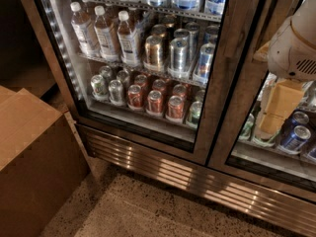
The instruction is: Open left fridge door
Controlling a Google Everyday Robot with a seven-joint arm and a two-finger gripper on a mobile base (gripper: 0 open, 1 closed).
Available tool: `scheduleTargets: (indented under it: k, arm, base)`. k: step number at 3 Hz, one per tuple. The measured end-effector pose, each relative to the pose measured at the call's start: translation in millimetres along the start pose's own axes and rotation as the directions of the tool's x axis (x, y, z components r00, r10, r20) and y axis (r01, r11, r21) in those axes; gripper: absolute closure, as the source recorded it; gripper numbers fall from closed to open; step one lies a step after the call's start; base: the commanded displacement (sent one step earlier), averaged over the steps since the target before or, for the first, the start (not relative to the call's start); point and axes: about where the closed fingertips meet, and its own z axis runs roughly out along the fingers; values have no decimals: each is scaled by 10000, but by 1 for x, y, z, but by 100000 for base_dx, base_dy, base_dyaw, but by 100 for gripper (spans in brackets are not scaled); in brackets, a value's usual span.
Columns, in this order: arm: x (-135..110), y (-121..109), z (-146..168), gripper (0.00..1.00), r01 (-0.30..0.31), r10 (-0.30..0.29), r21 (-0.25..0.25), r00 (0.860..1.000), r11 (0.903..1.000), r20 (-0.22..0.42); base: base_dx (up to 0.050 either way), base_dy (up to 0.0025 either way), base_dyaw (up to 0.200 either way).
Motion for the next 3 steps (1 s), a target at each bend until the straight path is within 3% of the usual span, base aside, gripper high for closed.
scheduleTargets:
  k: [1,2,3]
  arm:
    - [5,-1,-3,0,75,-64,-130,9966,9999,825]
    - [42,-12,0,0,152,-41,-380,9613,9992,2756]
    - [37,-13,3,0,624,-443,-383,9309,9973,3627]
  base:
    - [0,0,0]
    - [0,0,0]
    - [0,0,0]
